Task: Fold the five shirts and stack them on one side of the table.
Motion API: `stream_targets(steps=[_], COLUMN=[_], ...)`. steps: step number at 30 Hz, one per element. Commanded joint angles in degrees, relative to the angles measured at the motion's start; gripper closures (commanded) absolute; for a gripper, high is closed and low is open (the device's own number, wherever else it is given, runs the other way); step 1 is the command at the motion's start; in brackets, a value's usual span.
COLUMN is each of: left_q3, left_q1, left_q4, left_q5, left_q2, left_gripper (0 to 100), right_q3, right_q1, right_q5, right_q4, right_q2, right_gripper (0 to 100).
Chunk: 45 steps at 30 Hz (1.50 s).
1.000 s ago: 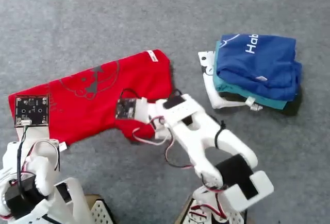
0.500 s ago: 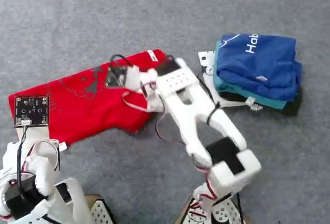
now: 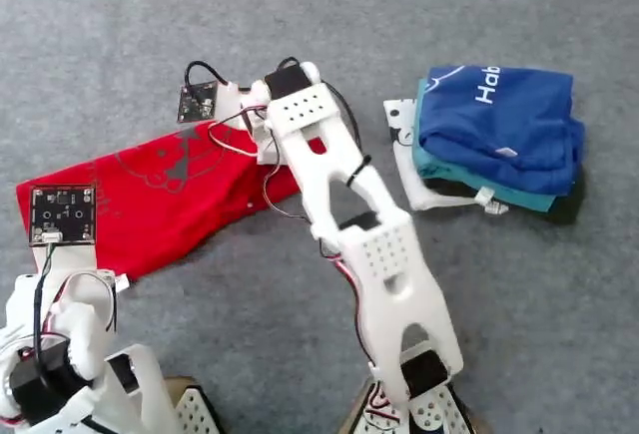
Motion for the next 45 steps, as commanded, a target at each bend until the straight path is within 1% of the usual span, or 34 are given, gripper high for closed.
stream_targets(steps=[1,3,4,6,8,10,12,14,16,17,19,23,25,29,31,33,35,37,40,41,43,45], left_q3=[0.0,0.0,0.0,0.0,0.0,0.0,0.0,0.0,0.0,0.0,0.0,0.0,0.0,0.0,0.0,-0.5,-1.2,-1.9,-3.3,-3.9,-6.1,-10.1], left_q1=[0.4,0.5,0.5,0.5,0.5,0.5,0.5,0.5,0.5,0.5,0.5,0.4,0.4,0.3,0.0,0.0,-0.6,-4.4,-11.5,-13.4,-16.6,-18.9], left_q4=[-0.9,-1.0,-1.0,-1.0,-1.0,-1.0,-1.0,-1.0,-0.9,-0.9,-0.9,-0.8,-0.7,-0.6,-0.7,-0.9,-0.9,-1.0,-1.1,-2.0,-4.8,-6.7], left_q5=[-0.3,-0.3,-0.3,-0.3,-0.3,-0.3,-0.3,-0.3,-0.3,-0.3,-0.3,-0.3,-0.3,-0.3,-0.1,-0.1,-0.3,-0.1,-0.3,-0.1,0.0,0.1], left_q2=[0.1,-0.3,-0.3,0.0,0.1,0.1,0.1,0.1,0.1,0.1,0.1,0.1,0.1,0.1,0.1,0.2,0.3,1.9,10.6,14.7,23.2,32.3], left_gripper=[97,97,97,97,97,97,97,97,97,97,97,97,97,97,97,97,96,90,81,80,79,78], right_q3=[-18.2,-26.2,-30.3,-38.1,-38.8,-38.0,-38.1,-38.1,-37.4,-37.4,-38.1,-38.2,-38.2,-38.1,-38.5,-38.4,-38.5,-38.0,-36.9,-36.2,-33.6,-29.5], right_q1=[0.0,0.1,0.4,0.5,0.7,1.6,2.1,2.8,2.6,2.2,1.7,1.5,1.6,0.4,0.4,0.4,0.6,0.6,0.3,0.3,0.2,0.2], right_q5=[-3.6,-6.7,-7.9,-9.8,-11.0,-12.0,-13.9,-17.2,-21.6,-24.0,-28.3,-32.4,-35.1,-35.5,-35.8,-35.9,-36.0,-36.0,-37.8,-39.3,-42.2,-43.7], right_q4=[2.0,2.6,3.7,7.0,9.7,13.1,14.0,14.0,14.0,14.0,14.0,13.5,13.3,13.6,13.9,14.0,14.0,14.1,14.1,14.1,14.1,14.1], right_q2=[5.9,9.5,10.9,13.1,13.0,10.9,9.1,7.1,5.5,5.2,4.9,4.9,5.1,4.8,4.2,2.9,0.5,-2.9,-7.7,-9.1,-11.6,-14.0], right_gripper=[73.2,61.6,58.1,56.9,59.0,62.9,69.3,80.8,97.1,98.7,91.4,84.6,78.5,62.7,59.8,61.8,67.0,77.3,98.4,98.3,91.9,91.3])
